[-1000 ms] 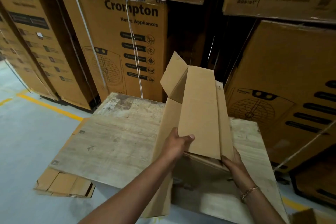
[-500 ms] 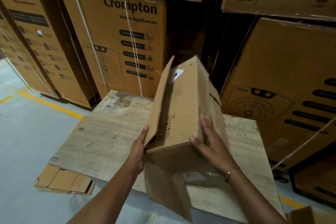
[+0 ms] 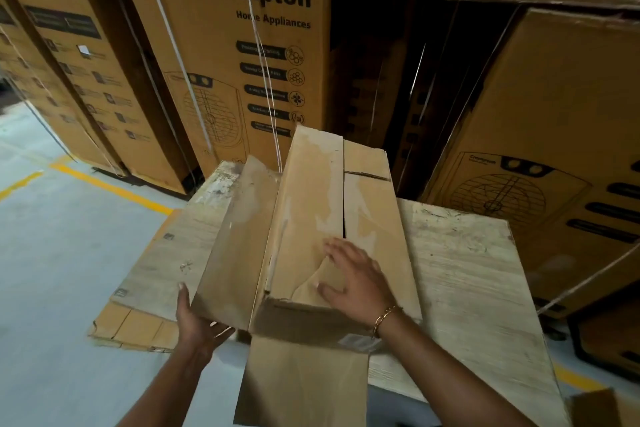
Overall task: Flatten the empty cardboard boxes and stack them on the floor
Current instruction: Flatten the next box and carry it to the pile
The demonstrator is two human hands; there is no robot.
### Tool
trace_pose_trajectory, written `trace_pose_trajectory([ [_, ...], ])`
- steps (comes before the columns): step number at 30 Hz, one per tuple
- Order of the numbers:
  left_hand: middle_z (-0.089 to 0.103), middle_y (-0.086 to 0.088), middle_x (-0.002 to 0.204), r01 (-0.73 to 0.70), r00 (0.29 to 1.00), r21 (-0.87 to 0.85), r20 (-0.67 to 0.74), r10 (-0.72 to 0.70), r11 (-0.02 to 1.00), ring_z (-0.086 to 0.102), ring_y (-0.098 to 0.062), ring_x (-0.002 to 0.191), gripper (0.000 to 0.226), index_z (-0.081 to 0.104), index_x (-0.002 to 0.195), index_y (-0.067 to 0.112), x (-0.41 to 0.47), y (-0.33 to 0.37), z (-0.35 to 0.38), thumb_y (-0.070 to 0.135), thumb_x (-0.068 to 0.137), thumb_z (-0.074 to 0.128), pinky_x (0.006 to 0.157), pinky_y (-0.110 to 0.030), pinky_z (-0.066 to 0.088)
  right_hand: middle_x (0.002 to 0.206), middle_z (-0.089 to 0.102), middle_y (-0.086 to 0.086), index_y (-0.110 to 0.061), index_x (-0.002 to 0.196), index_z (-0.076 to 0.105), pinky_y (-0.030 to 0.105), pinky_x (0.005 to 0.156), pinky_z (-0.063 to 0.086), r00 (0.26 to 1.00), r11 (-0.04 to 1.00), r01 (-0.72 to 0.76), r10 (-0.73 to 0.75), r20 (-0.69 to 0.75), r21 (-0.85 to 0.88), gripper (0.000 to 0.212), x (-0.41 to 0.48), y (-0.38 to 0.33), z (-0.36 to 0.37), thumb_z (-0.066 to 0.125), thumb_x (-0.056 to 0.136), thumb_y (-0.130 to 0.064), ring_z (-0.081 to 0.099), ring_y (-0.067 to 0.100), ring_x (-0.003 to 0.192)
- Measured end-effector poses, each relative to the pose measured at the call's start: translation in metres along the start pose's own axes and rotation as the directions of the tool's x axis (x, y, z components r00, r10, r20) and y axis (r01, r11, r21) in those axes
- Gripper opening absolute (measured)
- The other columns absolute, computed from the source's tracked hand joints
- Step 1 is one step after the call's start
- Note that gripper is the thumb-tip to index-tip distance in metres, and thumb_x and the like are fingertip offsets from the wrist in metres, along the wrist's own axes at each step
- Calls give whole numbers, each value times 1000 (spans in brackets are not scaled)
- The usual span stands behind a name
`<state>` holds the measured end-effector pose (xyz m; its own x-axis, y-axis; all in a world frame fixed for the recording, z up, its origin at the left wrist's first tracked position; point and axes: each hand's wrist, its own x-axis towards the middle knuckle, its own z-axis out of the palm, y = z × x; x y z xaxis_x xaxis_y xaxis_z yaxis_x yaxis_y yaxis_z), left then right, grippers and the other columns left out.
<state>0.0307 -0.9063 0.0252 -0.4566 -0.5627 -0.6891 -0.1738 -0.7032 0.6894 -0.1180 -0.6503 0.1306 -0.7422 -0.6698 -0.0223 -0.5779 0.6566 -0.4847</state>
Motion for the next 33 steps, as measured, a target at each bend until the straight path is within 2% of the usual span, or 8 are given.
trace_pose_trajectory([
  [5,58,-21,126,1,988,327,-145,50,945,55,-46,119,53,55,137,6,9,3,-12,40,97,61,96,-50,47,166,1,1,-31,156,10,50,117,19,936,926,-323,344,81,-195,106,19,24,-11,46,73,-85,6,33,151],
  [9,52,-20,145,-172,943,626,-119,311,761,48,-41,131,62,52,142,5,2,12,10,50,99,53,108,-54,39,164,-13,13,-22,158,2,54,117,23,874,874,-409,458,163,-264,125,28,22,3,37,64,-96,7,41,149],
  [13,54,-6,143,-595,623,755,217,752,276,46,-31,134,53,57,136,21,-34,45,54,52,93,58,109,-54,37,163,-2,24,-15,158,5,58,117,14,897,848,-371,433,91,-378,131,41,8,11,26,60,-100,-4,45,148],
  [15,50,-1,148,-708,533,704,584,612,-55,42,-27,139,63,54,140,27,-48,62,79,56,85,59,112,-52,34,162,-3,25,-15,158,4,59,117,15,888,851,-375,443,120,-368,134,45,2,13,31,58,-100,-3,48,148],
  [16,39,2,157,-712,590,687,697,407,-144,33,-24,145,78,45,148,29,-54,66,93,60,78,60,116,-51,26,162,-5,26,-15,158,3,60,117,15,878,846,-386,459,134,-366,134,48,-1,14,34,59,-99,-3,50,147],
  [20,-8,4,169,-612,753,578,634,-176,-540,-10,-23,155,114,3,161,26,-59,64,130,52,77,76,121,-55,5,161,-4,28,-14,158,3,58,115,23,837,814,-425,520,172,-395,128,63,-10,10,47,64,-90,0,55,145],
  [27,27,-2,145,-496,814,574,570,-117,-652,26,-32,138,114,29,149,27,-60,58,161,41,56,92,102,-59,43,155,26,29,-11,151,26,55,111,32,862,853,-363,460,212,-374,106,84,-23,0,57,68,-69,33,46,138],
  [33,24,-7,141,-460,830,579,550,-95,-673,21,-32,136,119,25,149,17,-68,62,170,44,56,94,98,-59,49,113,63,8,-24,109,57,33,73,48,919,926,-301,345,188,-228,60,85,-24,-40,61,63,-62,59,31,99],
])
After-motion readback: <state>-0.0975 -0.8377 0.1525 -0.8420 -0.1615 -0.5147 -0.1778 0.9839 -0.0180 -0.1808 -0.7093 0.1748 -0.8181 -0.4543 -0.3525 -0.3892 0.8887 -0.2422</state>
